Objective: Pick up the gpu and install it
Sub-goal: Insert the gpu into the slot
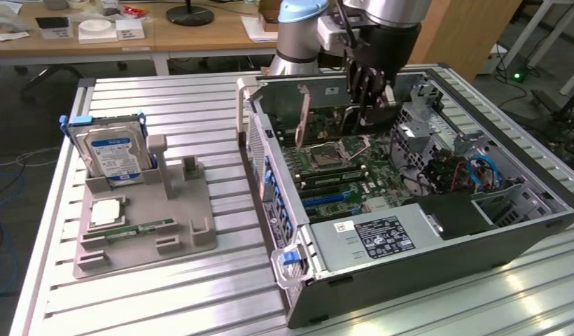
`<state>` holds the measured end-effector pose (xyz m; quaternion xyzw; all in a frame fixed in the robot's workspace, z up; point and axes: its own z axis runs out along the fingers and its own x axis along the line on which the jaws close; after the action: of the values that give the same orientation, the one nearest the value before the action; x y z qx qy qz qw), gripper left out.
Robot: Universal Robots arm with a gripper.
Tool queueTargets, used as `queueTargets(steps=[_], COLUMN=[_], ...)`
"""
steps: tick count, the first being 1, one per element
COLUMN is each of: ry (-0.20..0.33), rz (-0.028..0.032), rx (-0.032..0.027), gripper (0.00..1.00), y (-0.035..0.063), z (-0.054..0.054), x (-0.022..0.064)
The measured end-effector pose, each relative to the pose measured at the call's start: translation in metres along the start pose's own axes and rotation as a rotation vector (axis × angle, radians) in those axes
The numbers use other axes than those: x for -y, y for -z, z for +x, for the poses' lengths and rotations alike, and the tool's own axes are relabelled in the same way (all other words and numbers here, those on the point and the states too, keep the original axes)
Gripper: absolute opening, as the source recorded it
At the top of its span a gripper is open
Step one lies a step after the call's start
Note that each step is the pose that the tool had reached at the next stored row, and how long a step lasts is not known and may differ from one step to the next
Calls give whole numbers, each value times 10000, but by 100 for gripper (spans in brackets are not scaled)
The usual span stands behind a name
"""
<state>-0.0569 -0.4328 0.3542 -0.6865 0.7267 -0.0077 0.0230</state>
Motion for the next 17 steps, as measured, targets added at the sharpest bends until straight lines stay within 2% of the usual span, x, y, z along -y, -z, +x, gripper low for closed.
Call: queueTargets(steps=[3,5,8,17], ry=[0,-1,-2,-1], rz=[-7,-77,-136,-133], rx=[-6,-14,-19,-20], gripper=[28,28,28,28], y=[-53,-82,-131,-194], z=[1,2,3,24], x=[-7,-8,-11,-11])
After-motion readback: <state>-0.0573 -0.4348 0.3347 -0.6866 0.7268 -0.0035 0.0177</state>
